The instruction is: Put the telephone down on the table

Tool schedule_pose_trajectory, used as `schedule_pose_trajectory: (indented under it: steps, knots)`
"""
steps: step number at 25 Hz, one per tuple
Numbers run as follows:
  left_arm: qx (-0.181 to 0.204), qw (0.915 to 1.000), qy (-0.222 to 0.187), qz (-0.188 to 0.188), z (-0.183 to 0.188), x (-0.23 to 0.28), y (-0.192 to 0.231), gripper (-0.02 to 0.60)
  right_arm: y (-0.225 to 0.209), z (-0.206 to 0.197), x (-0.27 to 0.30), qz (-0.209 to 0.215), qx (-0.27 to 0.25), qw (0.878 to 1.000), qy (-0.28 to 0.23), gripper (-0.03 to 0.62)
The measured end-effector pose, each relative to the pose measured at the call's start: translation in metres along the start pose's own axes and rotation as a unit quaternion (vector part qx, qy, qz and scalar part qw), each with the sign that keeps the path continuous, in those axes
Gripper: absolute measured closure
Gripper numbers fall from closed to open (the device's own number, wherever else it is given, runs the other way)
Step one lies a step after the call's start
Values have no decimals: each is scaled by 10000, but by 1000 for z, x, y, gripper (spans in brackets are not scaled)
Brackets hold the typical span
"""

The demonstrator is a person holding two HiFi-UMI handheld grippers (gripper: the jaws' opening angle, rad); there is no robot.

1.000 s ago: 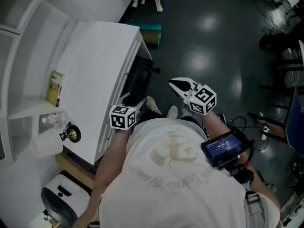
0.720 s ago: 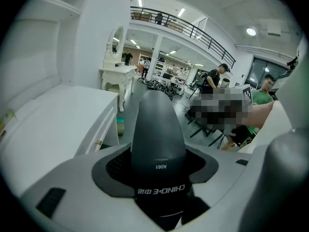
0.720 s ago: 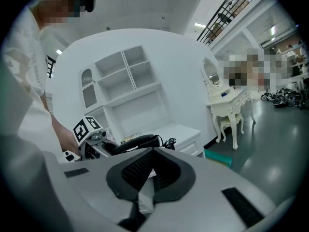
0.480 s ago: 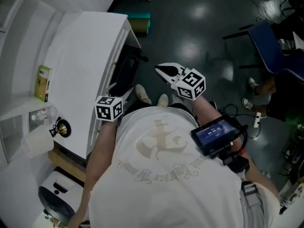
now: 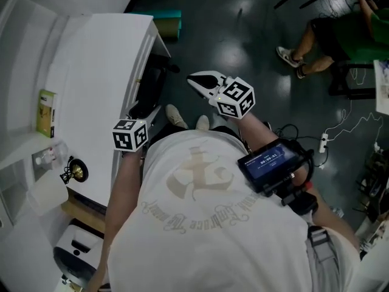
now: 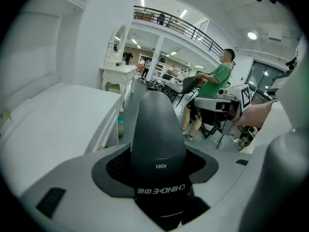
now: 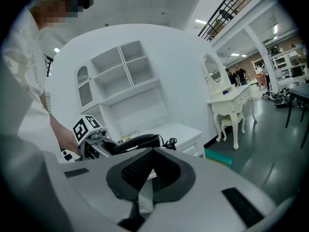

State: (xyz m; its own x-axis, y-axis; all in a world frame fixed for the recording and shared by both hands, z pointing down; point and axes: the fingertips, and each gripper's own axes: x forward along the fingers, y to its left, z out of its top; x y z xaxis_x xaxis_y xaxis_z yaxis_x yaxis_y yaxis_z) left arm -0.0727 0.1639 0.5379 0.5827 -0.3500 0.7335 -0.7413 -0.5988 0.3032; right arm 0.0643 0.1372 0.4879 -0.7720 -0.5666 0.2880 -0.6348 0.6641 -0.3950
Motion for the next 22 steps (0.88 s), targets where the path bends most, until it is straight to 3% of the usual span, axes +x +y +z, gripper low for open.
schedule_pose_trajectory:
  steps: [10, 22]
  knots:
    - [48, 9999, -73, -127, 30, 7, 17, 307, -16, 21, 13, -187, -45, 9998, 87, 579]
    - [271, 9995, -61, -163, 51, -4, 81, 306, -17, 40, 70, -410, -75, 9990, 183, 579]
